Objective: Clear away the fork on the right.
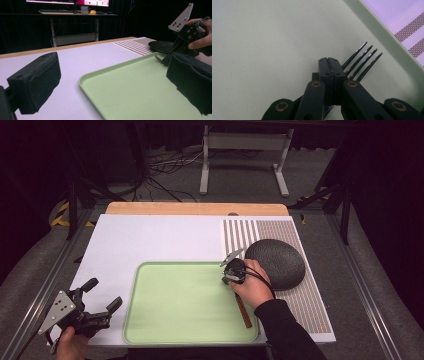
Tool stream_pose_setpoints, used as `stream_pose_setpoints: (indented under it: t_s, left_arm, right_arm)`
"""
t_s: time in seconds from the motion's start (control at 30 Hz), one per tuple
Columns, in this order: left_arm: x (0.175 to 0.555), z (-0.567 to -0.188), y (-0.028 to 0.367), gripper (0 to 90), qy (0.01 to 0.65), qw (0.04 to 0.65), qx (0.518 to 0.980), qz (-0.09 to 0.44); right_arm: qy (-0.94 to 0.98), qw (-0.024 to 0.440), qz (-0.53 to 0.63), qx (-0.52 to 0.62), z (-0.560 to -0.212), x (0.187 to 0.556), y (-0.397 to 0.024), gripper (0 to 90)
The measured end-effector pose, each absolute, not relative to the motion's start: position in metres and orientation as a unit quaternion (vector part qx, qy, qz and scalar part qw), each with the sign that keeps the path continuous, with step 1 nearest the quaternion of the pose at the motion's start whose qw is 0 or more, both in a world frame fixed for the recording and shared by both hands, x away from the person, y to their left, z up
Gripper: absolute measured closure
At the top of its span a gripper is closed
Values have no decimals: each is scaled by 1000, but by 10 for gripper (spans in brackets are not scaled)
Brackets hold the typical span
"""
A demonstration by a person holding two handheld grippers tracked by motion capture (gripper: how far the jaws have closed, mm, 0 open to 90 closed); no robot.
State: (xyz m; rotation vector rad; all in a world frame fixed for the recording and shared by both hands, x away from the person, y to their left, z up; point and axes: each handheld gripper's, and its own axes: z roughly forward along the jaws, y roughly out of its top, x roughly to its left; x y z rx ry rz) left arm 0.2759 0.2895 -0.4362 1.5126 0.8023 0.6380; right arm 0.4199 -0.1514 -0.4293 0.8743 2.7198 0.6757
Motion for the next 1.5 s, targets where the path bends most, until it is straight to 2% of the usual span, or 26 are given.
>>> stream_pose_setpoints:
  t_s: [1.27,1.37,1.43,1.47,1.5]
  left_arm:
    - [276,-437,289,0,350,611,655,275]
    - [276,-437,289,0,350,610,656,275]
    - [276,-437,289,0,350,610,655,276]
    - [276,-437,289,0,350,610,655,276]
    - [276,-437,289,0,350,610,655,276]
  right_arm:
    - [907,107,228,338,-427,421,-179,894]
    - [903,108,245,336,-423,419,-178,787]
    - [900,112,261,330,-420,417,-177,650]
    - [900,112,261,330,-420,417,-177,650]
    - [894,114,281,329,-419,416,-177,515]
